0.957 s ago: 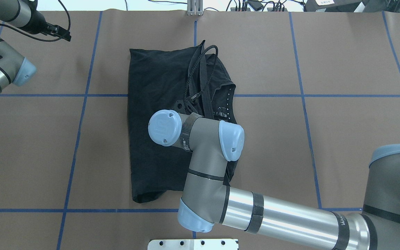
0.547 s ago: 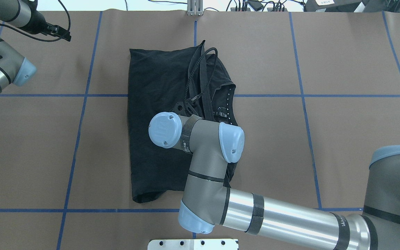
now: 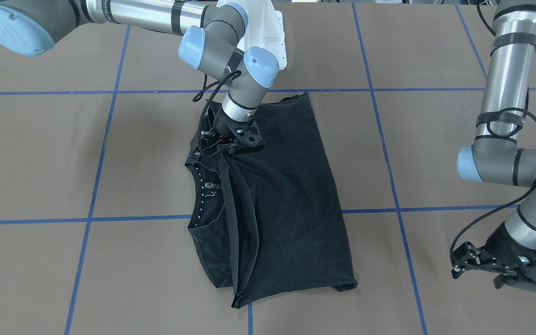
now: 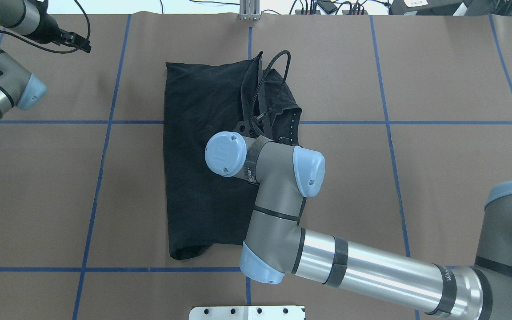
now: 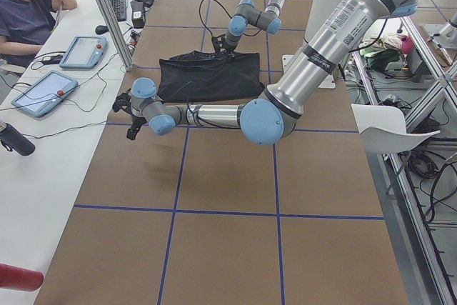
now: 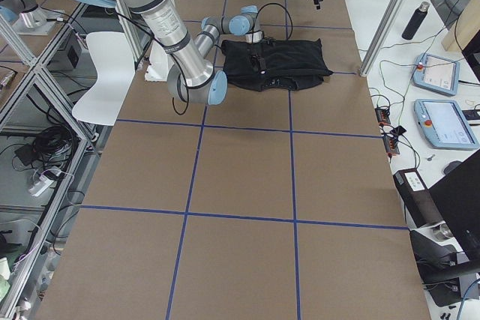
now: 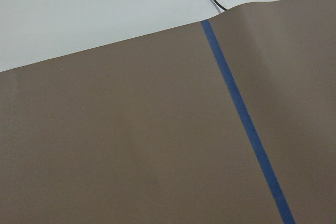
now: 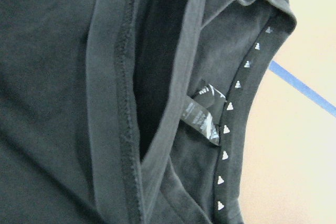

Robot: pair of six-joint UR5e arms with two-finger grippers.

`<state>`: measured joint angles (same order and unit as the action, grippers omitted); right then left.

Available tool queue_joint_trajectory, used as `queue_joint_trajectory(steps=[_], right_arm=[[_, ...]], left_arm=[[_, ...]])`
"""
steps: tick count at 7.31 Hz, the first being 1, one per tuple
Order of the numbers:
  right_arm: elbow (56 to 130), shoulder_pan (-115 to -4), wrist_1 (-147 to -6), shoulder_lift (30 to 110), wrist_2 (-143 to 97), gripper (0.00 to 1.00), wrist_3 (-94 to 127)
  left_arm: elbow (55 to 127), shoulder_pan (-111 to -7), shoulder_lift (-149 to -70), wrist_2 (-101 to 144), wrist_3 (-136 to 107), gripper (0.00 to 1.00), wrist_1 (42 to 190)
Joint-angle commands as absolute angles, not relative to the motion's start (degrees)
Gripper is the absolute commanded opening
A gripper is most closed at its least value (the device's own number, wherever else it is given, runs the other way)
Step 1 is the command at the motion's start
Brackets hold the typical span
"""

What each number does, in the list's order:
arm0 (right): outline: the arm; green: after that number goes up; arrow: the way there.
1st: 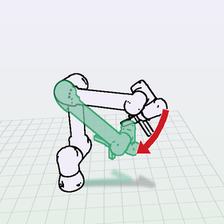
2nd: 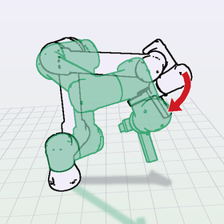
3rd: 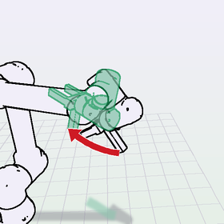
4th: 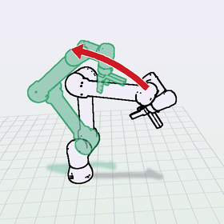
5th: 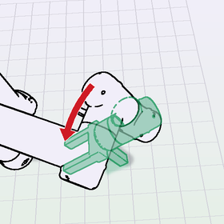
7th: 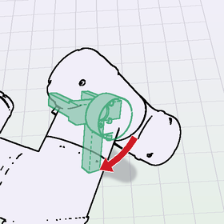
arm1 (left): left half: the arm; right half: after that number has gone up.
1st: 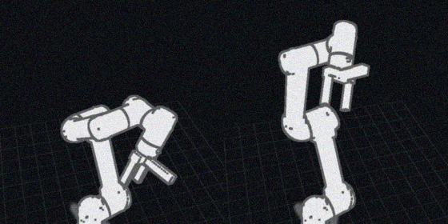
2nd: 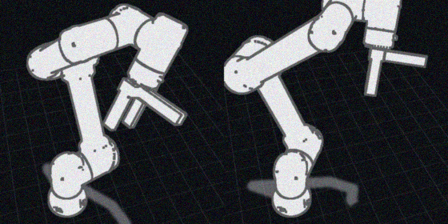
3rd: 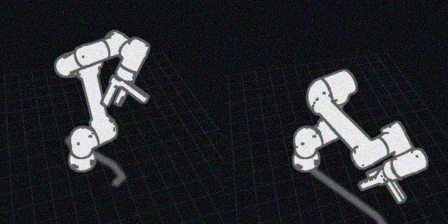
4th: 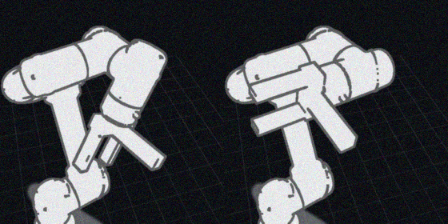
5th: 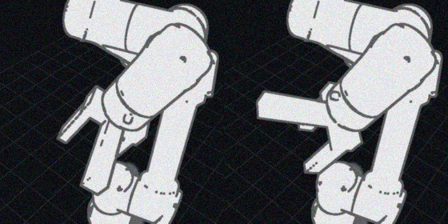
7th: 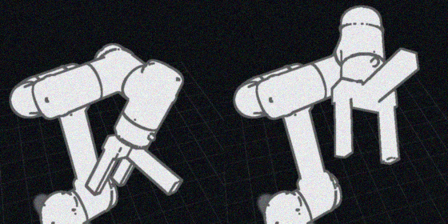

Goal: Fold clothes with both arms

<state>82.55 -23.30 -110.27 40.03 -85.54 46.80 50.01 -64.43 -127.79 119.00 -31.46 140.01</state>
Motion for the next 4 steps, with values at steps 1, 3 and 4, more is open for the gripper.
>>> queue_joint_trajectory(steps=[1,3,4], right_arm=[[91.7,-24.7,-110.2,48.5,-85.5,0.99,43.0],[101.4,-24.5,-110.2,57.8,-85.5,0.99,42.3],[103.4,-24.4,-110.2,58.9,-85.8,0.99,42.3]], left_arm=[[50.0,-64.4,-127.8,119.0,-31.5,1.00,140.0],[50.0,-64.1,-127.8,119.0,-31.5,1.00,140.0],[50.0,-64.1,-127.8,119.0,-31.5,1.00,140.0]])
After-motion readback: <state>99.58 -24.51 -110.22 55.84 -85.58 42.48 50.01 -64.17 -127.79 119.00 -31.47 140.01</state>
